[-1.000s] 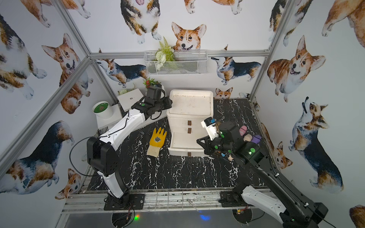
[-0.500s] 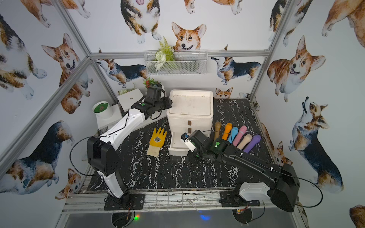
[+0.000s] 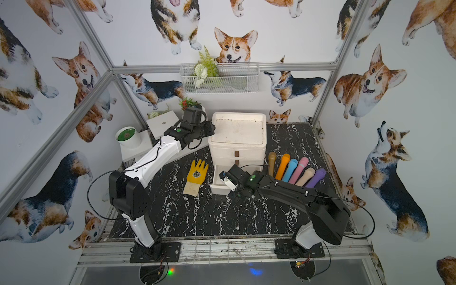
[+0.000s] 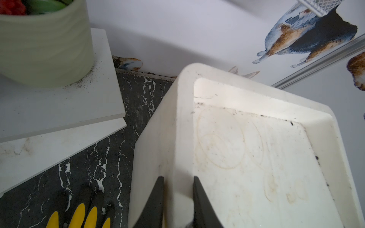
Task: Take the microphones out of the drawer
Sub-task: Close the drawer in the storage box.
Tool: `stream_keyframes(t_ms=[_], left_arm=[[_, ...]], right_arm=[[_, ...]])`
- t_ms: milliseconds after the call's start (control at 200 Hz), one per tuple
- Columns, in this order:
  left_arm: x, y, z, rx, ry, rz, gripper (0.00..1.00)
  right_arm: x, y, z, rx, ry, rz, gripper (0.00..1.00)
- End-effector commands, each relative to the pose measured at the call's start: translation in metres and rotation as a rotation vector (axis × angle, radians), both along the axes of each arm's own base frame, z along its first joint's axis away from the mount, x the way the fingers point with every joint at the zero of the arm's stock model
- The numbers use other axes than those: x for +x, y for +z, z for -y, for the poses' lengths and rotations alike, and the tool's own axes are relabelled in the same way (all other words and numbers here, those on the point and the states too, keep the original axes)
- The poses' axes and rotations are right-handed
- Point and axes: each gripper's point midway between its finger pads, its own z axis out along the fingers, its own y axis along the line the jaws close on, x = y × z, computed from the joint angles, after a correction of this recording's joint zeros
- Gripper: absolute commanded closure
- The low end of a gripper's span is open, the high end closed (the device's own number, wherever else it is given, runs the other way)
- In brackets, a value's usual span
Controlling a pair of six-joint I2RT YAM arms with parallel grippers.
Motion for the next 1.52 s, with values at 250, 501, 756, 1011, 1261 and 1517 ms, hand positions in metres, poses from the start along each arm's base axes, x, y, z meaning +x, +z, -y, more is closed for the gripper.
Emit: stream_keyframes(t_ms=[250, 501, 756, 1011, 1261, 1517], left_arm=[[-0.032, -0.061, -0.020, 0.078, 0.049, -0.265, 0.83], [-0.034, -0.063, -0.018, 0.080, 0.035, -0.270, 0.83], [-0.036, -0.064, -0.019, 0.076, 0.036, -0.271, 0.83], [-0.037, -0.064, -0.017, 0.071, 0.027, -0.274, 0.83], [-0.037, -0.063, -0.017, 0.070, 0.027, -0.272, 0.83], [-0.038, -0.062, -0.018, 0.071, 0.025, -0.269, 0.83]], right_arm=[[0.049, -0.009, 0.003, -0.110, -0.071, 0.219, 1.00], [0.070, -0.010, 0.004, -0.148, -0.087, 0.328, 1.00], [0.093, -0.014, 0.001, -0.175, -0.126, 0.434, 1.00], [0.115, -0.019, -0.002, -0.210, -0.161, 0.498, 1.00], [0.139, -0.017, 0.000, -0.211, -0.214, 0.529, 1.00], [0.155, -0.012, 0.004, -0.191, -0.265, 0.555, 1.00]])
